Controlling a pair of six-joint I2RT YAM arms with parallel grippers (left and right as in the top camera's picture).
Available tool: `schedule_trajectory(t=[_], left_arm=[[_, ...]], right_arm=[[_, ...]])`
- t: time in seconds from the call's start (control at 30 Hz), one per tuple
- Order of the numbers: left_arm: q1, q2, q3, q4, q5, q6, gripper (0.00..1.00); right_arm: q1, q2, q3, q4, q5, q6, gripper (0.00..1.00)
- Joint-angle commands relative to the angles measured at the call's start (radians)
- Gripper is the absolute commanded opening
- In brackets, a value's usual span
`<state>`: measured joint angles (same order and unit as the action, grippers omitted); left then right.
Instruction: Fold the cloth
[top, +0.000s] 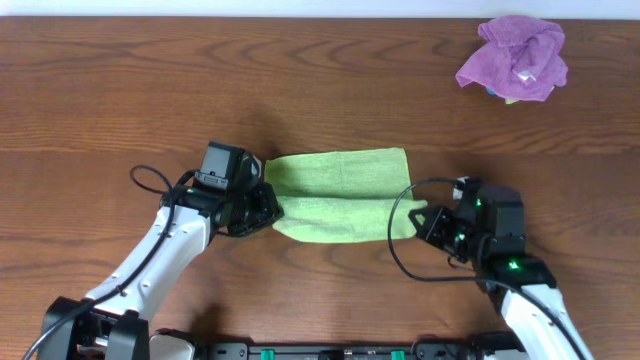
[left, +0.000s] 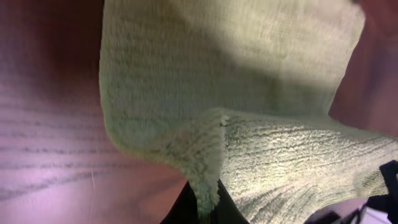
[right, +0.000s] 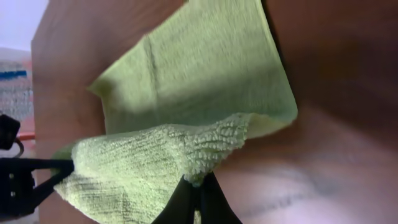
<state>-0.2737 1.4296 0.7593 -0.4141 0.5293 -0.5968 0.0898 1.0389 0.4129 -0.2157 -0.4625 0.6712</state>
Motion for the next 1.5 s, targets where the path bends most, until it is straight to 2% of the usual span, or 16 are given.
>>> schedule_trajectory(t=[0.0, 0.2, 0.8, 1.17, 1.47], left_arm=[[0.0, 0.001, -0.006, 0.032, -0.089, -0.039, 0.06], [0.0, 0.034, -0.006, 0.139, -0.127, -0.107, 0.06], [0.066, 0.187, -0.006, 0.396, -0.191, -0.156, 0.06], [0.073, 0.251, -0.005, 0.507, -0.202, -0.175, 0.06], [0.073, 0.253, -0.005, 0.523, -0.247, -0.179, 0.06]], right_arm=[[0.003, 0.063, 0.001, 0.056, 0.044, 0.013, 0.02], [0.003, 0.208, 0.047, 0.135, 0.047, 0.0, 0.01], [0.003, 0.503, 0.222, 0.29, 0.093, -0.041, 0.01], [0.01, 0.582, 0.248, 0.34, 0.117, -0.048, 0.01], [0.065, 0.585, 0.248, 0.352, 0.219, -0.085, 0.01]])
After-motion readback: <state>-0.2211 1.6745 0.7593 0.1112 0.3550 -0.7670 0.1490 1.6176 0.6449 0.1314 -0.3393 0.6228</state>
